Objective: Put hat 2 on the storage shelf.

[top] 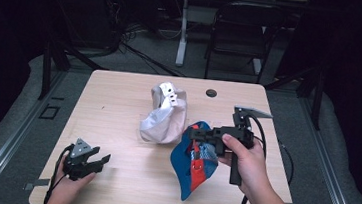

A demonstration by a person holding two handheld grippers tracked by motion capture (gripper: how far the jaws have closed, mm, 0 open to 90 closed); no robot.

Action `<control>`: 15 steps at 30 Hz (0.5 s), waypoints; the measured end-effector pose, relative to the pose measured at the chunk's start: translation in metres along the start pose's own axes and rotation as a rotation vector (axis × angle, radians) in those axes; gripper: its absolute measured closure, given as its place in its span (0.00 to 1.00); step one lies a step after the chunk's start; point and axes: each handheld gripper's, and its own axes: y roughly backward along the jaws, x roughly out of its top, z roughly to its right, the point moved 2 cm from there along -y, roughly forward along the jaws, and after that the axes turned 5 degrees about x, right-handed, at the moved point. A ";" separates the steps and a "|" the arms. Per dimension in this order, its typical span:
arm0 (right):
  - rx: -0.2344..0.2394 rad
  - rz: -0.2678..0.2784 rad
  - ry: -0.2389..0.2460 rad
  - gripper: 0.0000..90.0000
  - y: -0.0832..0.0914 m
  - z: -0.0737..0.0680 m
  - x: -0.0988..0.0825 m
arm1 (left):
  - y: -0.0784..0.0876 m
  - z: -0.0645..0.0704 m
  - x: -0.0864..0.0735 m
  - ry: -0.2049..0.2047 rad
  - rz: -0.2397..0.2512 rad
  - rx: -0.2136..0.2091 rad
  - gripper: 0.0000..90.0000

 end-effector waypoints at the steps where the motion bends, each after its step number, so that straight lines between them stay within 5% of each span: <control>1: -0.004 0.006 -0.002 0.87 0.002 0.000 0.001 | -0.001 0.000 0.000 0.001 0.001 -0.001 0.52; 15: -0.009 0.102 -0.026 0.87 0.028 -0.006 0.028 | -0.005 0.002 0.004 0.001 -0.011 -0.020 0.52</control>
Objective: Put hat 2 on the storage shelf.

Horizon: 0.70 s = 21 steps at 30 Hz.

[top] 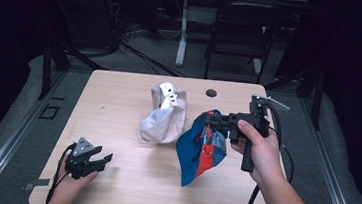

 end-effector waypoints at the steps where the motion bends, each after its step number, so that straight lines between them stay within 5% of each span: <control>1: 0.000 0.008 0.007 0.87 0.002 -0.002 0.004 | -0.001 0.001 0.000 0.002 0.010 0.001 0.52; 21: -0.019 0.146 0.031 0.87 0.023 -0.024 0.042 | -0.002 0.002 0.004 -0.005 0.027 -0.010 0.52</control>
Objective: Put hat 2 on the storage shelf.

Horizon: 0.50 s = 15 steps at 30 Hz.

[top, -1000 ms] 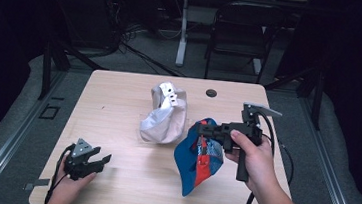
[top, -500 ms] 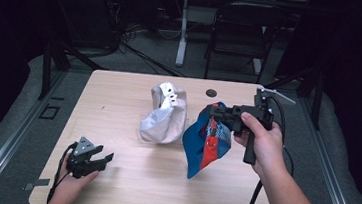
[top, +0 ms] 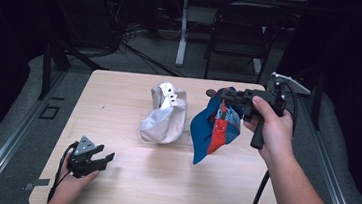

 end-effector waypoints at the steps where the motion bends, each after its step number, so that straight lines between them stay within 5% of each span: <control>1: -0.002 0.004 0.001 0.87 0.001 -0.001 0.002 | 0.000 0.000 0.000 -0.003 -0.002 0.001 0.52; 15: -0.014 0.079 0.022 0.87 0.009 -0.019 0.025 | 0.001 0.000 0.001 -0.016 -0.023 -0.008 0.52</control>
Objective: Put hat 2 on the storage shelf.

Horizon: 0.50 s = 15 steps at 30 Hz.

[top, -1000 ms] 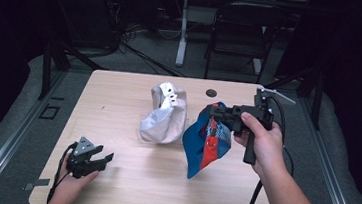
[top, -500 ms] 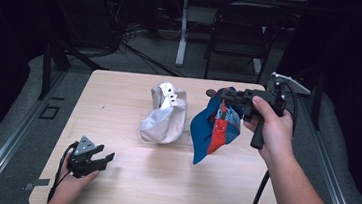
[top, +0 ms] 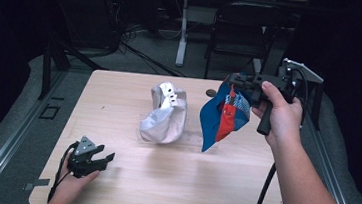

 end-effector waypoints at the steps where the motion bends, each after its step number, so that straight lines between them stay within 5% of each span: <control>1: -0.006 -0.005 0.002 0.87 0.000 0.000 0.002 | 0.000 0.000 0.000 0.001 0.004 -0.002 0.52; 15: -0.039 0.038 -0.005 0.87 -0.014 -0.003 0.018 | 0.001 -0.002 0.000 0.004 0.017 0.001 0.52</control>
